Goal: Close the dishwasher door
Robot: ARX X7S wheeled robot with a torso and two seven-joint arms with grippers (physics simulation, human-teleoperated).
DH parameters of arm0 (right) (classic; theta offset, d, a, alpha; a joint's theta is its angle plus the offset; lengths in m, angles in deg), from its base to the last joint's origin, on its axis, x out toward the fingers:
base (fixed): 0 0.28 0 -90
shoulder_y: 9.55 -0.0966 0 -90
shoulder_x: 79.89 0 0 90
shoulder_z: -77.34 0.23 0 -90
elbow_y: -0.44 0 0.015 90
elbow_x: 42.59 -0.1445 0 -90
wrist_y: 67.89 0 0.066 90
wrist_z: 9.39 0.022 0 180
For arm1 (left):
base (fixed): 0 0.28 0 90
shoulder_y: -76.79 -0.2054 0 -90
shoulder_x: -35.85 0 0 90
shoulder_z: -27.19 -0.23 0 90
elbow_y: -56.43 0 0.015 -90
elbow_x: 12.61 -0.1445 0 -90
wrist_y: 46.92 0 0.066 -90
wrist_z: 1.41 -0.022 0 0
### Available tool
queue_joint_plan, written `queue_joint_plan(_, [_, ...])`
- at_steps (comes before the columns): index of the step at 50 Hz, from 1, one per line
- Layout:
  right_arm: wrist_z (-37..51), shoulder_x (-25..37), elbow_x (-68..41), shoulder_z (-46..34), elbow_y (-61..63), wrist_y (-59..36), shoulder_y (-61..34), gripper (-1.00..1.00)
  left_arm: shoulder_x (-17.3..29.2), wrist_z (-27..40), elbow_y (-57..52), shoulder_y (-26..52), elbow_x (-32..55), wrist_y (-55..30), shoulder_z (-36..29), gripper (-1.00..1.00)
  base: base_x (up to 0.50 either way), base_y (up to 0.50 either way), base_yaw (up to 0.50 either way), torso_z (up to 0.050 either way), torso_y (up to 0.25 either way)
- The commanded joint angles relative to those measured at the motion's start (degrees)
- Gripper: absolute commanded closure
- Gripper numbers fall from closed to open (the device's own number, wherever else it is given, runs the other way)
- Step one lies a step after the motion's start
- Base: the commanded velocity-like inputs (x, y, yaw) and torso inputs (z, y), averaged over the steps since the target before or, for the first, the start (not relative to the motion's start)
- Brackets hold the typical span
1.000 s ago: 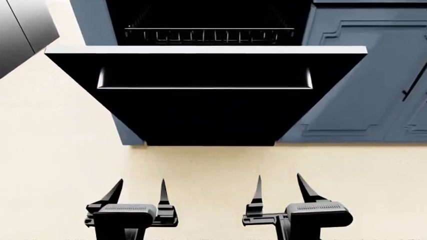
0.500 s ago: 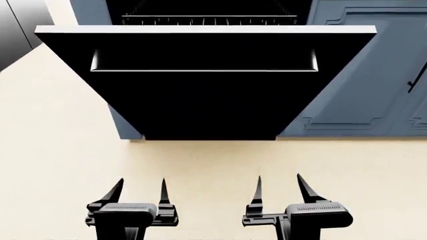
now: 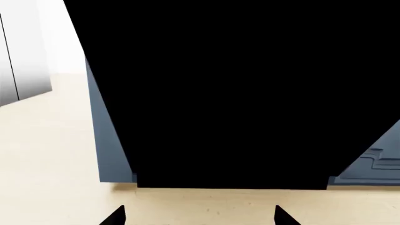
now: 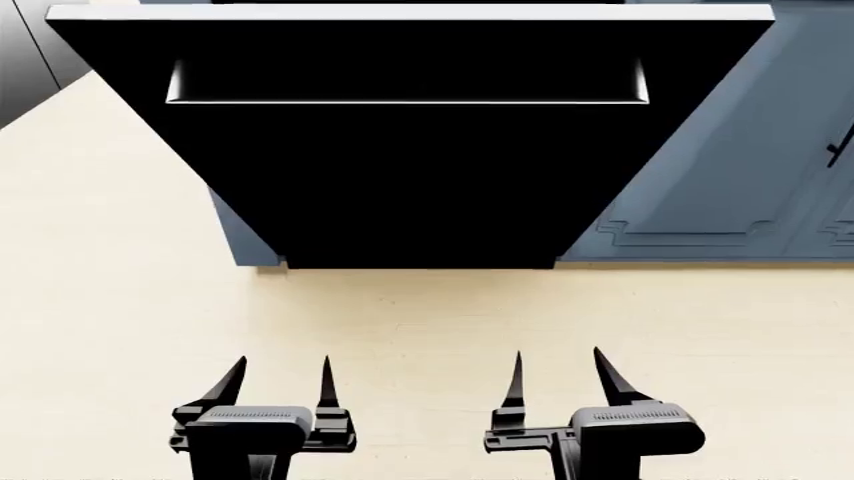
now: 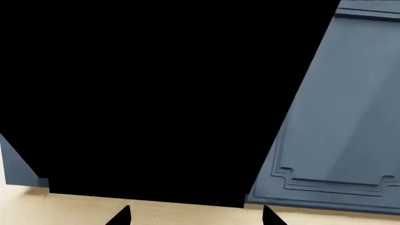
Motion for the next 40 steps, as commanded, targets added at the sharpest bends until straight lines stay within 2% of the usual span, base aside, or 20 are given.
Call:
queue_joint_plan(1, [0.16,0.13,0.01,-0.29,-0.06,-0.02,-0.07,-1.0,0.1,0.17,0.06,0.04,0.03,0.16,-0.21,-1.0,0.0,0.0,0.0,-0.05,0.0])
queue_joint_plan(24, [0.35,0.36,-0.54,-0.6,-0.17,0.17,-0.11,-1.0,0.34,0.53,0.07,0.08,0.37,0.49,-0.38,-1.0,0.0,0.0,0.0,-0.05,0.0])
queue_joint_plan(33, [0.2,0.49,-1.14,-0.9,0.31,-0.95,-0.31,-1.0,0.18,0.84,0.31,0.34,0.35,0.88,-0.38,-1.0,0.0,0.0,0.0,-0.001,0.0])
queue_joint_plan(40, [0.02,0.73,-2.15,-0.65,0.9,-0.83,-0.03,-1.0,0.26,0.99,0.16,0.35,0.52,0.9,-0.4,-1.0,0.31,0.06,0.0,0.0,0.0])
